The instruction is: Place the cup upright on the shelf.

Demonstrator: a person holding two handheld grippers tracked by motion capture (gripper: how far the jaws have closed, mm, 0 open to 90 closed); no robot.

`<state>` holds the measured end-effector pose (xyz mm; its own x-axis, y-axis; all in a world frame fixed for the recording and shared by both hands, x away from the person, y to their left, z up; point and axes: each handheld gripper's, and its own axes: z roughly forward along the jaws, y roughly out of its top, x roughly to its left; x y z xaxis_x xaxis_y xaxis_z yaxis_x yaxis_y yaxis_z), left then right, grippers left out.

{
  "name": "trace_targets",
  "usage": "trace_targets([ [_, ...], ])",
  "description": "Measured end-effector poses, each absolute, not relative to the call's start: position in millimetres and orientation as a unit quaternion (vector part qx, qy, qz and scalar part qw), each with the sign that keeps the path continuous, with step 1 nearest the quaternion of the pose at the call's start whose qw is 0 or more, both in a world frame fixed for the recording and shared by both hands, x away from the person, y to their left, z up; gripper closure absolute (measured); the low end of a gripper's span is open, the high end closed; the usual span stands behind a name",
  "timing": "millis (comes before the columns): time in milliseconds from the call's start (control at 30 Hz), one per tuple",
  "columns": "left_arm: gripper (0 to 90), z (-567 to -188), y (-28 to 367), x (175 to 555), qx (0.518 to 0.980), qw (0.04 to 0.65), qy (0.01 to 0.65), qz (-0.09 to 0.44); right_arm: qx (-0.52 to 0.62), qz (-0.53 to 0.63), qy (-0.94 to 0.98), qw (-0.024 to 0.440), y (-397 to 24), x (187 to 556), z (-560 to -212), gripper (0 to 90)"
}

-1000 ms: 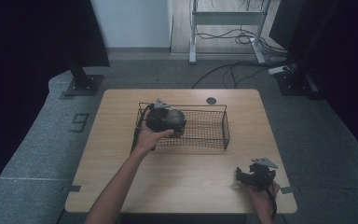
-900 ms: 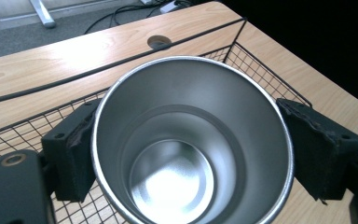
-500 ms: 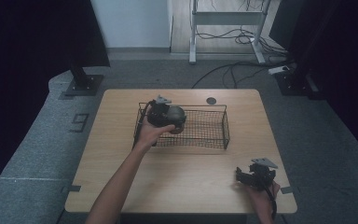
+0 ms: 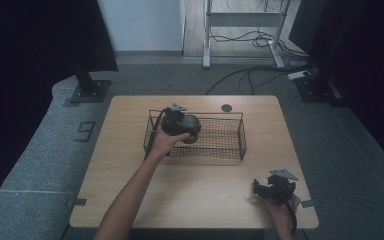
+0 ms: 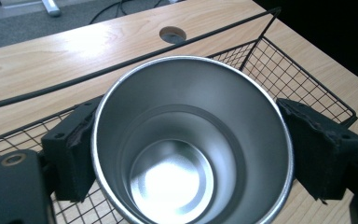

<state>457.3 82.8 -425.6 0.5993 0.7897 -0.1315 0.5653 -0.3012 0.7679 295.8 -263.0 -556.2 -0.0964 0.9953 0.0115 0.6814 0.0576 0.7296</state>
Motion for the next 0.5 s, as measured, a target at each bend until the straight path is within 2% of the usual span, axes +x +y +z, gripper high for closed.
trace_targets([
  [500, 14.4, -451, 87, 471, 0.788, 0.397, 0.453, 0.124, 0.618, 0.298, 0.678, 0.263, -263, 296, -556, 6.3],
])
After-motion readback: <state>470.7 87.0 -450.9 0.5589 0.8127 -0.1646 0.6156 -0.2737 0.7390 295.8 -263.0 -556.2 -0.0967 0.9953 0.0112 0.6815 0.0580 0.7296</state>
